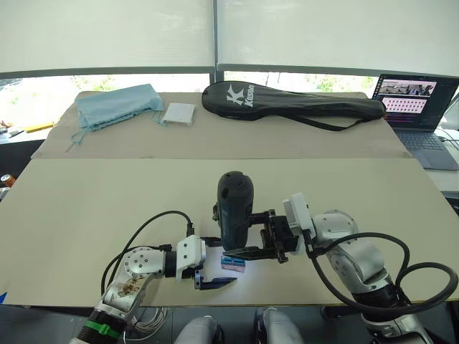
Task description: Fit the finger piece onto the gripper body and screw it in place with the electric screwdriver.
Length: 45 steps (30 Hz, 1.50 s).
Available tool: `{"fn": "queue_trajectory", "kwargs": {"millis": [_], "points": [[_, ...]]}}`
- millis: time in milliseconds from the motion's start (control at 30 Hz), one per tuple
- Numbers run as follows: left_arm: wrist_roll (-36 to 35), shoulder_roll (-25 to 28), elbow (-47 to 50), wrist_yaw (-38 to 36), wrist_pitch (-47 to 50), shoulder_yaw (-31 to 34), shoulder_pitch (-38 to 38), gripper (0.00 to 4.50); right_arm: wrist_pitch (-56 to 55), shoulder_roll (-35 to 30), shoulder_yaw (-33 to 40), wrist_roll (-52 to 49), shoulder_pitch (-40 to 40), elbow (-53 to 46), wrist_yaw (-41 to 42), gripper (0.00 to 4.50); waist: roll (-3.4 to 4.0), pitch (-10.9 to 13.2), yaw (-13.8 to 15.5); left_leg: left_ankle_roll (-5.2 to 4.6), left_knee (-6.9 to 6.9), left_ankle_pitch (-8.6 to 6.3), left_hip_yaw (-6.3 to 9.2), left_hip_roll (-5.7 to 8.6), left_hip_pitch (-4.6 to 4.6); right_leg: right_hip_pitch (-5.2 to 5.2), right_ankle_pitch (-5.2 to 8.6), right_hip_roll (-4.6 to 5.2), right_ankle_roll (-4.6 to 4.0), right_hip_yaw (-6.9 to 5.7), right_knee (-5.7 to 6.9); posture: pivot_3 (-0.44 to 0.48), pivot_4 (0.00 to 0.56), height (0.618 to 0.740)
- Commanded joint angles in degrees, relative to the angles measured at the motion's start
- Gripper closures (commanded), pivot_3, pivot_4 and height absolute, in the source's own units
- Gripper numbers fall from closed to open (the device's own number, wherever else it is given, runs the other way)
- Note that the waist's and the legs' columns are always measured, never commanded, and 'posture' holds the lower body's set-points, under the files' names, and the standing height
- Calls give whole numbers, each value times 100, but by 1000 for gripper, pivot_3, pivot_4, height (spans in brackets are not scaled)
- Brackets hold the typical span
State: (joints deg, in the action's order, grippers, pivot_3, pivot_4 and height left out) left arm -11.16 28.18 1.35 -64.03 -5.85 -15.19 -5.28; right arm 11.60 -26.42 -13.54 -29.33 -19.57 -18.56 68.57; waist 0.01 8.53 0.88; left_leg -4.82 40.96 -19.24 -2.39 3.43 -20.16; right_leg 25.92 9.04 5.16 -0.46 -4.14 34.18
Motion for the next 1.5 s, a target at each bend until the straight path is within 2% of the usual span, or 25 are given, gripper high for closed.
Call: {"fn": "queue_trajectory", "kwargs": {"millis": [33, 367, 867, 1500], "points": [[102, -10, -148, 39, 122, -173, 111, 112, 109, -101, -77, 86, -69, -97, -15, 2593, 1, -1, -1, 0, 0, 0, 0, 0, 1, 0, 0, 0, 0, 0, 0, 0, 150, 740], [92, -9, -85, 49, 180, -171, 70, 112, 681, -191, -206, -74, -172, -368, -153, 2593, 4, -4, 4, -1, -1, -1, 1, -1, 12, -15, 0, 1, 0, 0, -3, 0, 150, 740], [67, 14, 89, 97, 337, -143, 59, 112, 359, -70, -228, 167, -240, -207, -231, 2593, 4, -3, 4, -4, -5, -3, 2, -2, 45, -48, 1, 1, 1, 0, -8, 0, 150, 740], [-115, 94, -53, -44, 82, 62, 100, 112, 743, 188, 16, -293, -610, -429, -334, 2593, 2, -2, -13, -7, -11, -6, 3, -5, 51, -49, 2, 1, 1, 1, -9, 0, 150, 740]]}}
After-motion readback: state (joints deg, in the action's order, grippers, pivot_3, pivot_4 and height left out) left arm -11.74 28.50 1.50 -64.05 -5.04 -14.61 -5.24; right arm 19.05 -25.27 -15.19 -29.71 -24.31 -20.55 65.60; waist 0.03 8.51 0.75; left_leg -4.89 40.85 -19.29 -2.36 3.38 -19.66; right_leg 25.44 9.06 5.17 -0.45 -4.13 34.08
